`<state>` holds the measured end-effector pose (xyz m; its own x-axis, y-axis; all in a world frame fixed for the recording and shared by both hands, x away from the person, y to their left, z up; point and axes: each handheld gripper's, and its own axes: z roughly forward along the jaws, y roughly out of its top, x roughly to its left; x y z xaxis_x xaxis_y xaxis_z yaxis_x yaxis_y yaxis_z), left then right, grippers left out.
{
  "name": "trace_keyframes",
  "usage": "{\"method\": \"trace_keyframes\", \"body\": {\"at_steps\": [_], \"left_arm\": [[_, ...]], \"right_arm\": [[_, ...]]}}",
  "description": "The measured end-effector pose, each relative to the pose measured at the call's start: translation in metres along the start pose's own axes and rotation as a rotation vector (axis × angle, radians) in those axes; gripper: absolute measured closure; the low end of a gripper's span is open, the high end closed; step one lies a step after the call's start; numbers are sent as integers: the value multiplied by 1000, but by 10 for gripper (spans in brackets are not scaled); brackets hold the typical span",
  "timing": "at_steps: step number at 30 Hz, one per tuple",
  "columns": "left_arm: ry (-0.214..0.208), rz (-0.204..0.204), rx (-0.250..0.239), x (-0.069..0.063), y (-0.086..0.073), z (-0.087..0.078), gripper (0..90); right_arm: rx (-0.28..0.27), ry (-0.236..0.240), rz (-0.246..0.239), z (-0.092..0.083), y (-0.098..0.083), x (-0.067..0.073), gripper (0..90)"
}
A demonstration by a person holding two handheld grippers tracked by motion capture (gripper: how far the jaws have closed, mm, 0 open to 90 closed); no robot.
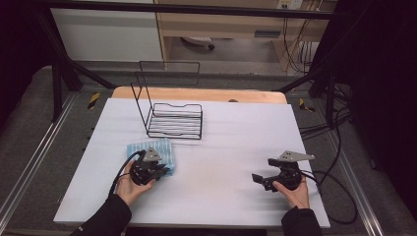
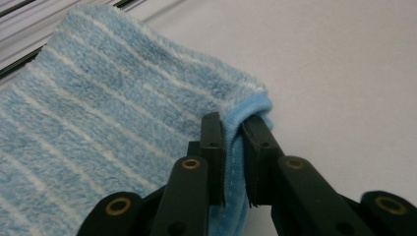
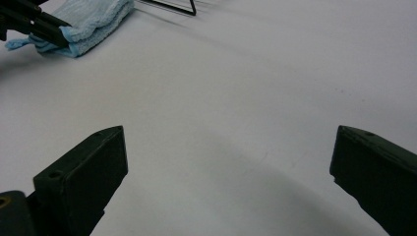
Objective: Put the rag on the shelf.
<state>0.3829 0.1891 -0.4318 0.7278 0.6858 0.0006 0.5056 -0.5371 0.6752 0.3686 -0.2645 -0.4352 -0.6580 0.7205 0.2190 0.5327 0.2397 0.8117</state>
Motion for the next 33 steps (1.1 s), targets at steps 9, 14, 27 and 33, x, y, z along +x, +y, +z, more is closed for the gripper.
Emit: {"method": "trace_keyframes", "body": {"at_steps": [9, 14, 27, 33], "left_arm": [[-60, 0, -38, -5, 4, -10, 811], [-103, -7, -47, -17, 8, -9, 812], [-170, -83, -48, -48, 20, 4, 809], [-160, -65, -24, -57, 26, 15, 803]], "right_arm": [[0, 6, 5, 0, 0, 1, 17], [0, 5, -1, 1, 0, 0, 18], [-2, 5, 1, 1, 0, 0, 19], [-3, 3, 0, 1, 1, 1, 21]]}}
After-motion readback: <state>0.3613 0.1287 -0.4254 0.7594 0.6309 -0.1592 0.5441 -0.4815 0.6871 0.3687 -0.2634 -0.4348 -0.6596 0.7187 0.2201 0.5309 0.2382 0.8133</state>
